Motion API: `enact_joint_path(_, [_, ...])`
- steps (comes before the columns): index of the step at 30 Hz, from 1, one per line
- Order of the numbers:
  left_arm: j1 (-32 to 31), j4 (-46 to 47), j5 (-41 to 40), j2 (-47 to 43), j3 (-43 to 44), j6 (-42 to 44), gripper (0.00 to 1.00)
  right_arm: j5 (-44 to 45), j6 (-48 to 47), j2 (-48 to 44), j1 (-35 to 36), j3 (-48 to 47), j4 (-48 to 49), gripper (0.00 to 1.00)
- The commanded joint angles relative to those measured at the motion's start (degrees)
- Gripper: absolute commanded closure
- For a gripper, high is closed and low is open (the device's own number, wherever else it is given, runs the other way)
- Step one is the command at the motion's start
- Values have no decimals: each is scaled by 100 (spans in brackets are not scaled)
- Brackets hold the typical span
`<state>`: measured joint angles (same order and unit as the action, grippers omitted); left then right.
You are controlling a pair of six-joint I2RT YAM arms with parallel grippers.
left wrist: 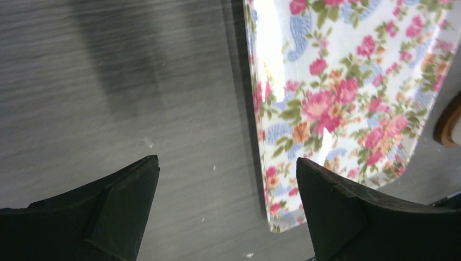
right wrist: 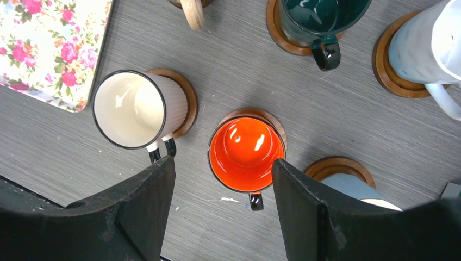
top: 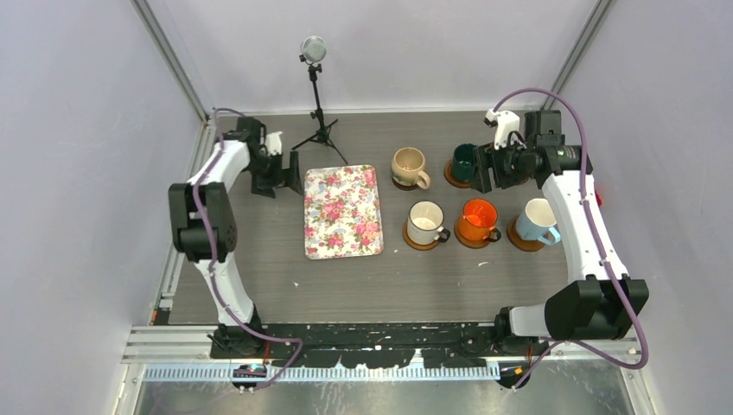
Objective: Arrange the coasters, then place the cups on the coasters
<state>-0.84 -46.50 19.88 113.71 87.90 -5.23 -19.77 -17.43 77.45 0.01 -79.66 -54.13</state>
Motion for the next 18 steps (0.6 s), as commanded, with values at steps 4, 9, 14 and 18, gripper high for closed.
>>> enact_joint_path(4, [1125, -1249, 1137, -1703, -107, 1409, 0, -647, 391, -524, -602, 363, 409, 29])
enact_joint_path(9, [1799, -1529, 1196, -2506, -487, 1990, 0, -967, 324, -600, -1470, 765, 540, 29])
enact_joint_path(14, [1866, -1461, 1196, -3264, -865, 2035, 0, -1193, 370, -626, -1943, 1020, 613, 29])
enact_joint_path(18, [1769, -1225, 1074, -3645, -987, 1803, 0, -1187, 664, -669, -1971, 1154, 838, 29])
